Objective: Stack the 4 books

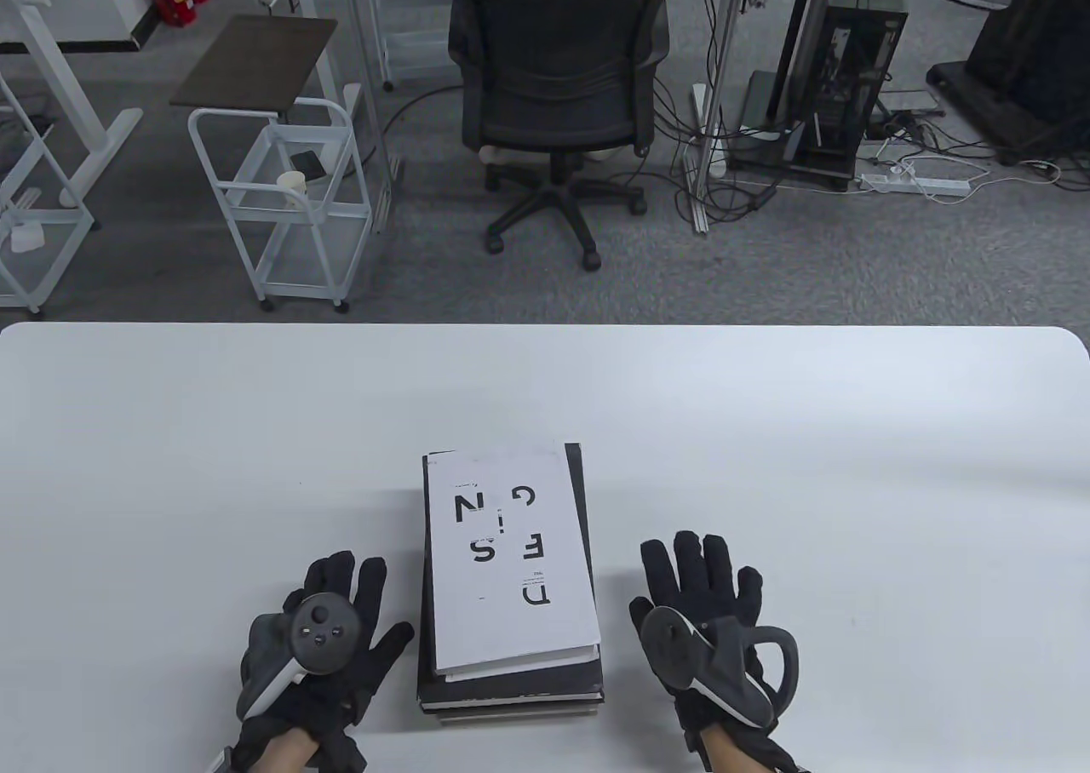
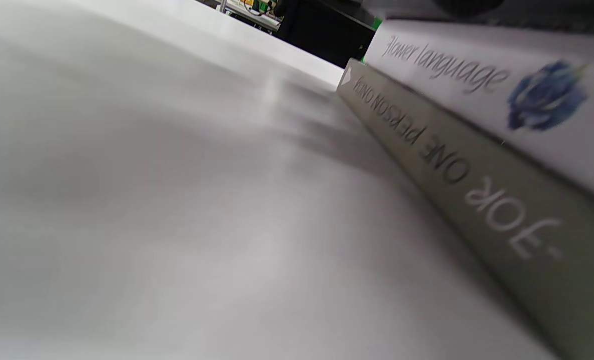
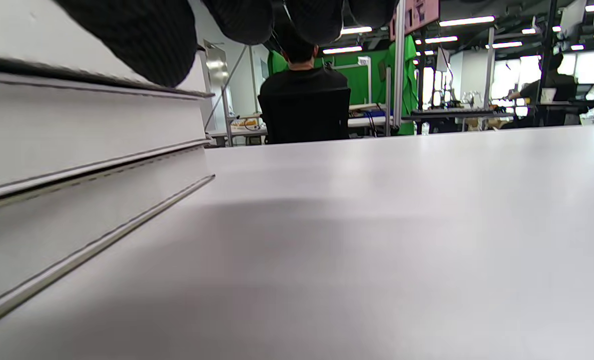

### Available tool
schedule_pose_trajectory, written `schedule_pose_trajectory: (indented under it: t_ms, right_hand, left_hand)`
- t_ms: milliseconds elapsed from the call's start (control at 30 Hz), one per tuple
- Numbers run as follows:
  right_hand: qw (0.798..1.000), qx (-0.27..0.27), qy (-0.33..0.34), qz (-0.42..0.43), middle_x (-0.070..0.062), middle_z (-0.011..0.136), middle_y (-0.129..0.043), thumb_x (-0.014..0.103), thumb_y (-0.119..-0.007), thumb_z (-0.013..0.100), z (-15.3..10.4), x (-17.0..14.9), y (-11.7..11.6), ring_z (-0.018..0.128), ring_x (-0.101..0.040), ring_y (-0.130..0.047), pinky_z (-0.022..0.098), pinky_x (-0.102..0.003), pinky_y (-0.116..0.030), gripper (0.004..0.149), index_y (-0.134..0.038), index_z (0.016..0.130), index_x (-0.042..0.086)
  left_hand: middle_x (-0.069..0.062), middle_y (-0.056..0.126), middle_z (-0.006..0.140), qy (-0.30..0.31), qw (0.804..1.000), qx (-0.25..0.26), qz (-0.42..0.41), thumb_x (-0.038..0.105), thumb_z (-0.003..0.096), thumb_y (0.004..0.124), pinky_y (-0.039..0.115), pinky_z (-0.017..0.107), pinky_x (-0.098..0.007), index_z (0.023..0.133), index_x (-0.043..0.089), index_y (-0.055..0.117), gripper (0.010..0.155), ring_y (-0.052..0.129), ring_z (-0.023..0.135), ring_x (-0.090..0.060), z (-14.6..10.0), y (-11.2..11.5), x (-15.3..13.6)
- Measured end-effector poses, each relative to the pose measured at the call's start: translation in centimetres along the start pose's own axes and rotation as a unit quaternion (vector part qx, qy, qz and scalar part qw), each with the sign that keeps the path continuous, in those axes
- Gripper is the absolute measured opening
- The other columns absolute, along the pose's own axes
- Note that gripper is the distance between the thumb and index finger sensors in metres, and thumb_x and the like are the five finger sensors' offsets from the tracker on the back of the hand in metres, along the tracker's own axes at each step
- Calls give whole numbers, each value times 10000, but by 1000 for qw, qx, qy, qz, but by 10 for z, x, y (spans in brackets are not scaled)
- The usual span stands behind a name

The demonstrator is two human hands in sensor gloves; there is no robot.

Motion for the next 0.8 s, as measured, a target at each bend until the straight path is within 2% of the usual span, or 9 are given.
schedule_pose_trajectory:
  t_ms: [200,467,800]
  right_hand:
    - [999,32,-16,30,-180,1200,-332,559,-657,642,4,-7,-7,1096,-460,-287,762,-730,-375,688,-352,1174,245]
    - [998,41,-13,54,-209,1193,-331,562,-648,644,6,-6,-10,1084,-489,-311,751,-735,-396,688,-359,1176,235]
    - [996,43,-14,81,-225,1189,-329,561,-642,646,8,-7,-12,1076,-506,-332,743,-739,-414,685,-364,1177,229]
  left_hand:
    - [-9,-109,1059,-20,1000,-13,4,601,483,569,100,750,-618,1069,340,85,803,-54,1054,-317,5,3,-7]
    - [-18,-98,1064,-26,999,3,-34,600,484,570,106,751,-621,1069,303,76,822,-40,1057,-324,4,-9,-10]
    - [-23,-97,1059,-31,999,-29,-32,602,481,569,125,752,-620,1070,288,80,827,-33,1052,-328,7,2,-14]
Point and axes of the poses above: the tracker on the back of each hand, its own x axis roughly to the thumb side, its own z axis roughly from the wrist to the fingertips, y = z × x, the point moved 1 cm from there along z, roughly from the wrist to the fingertips
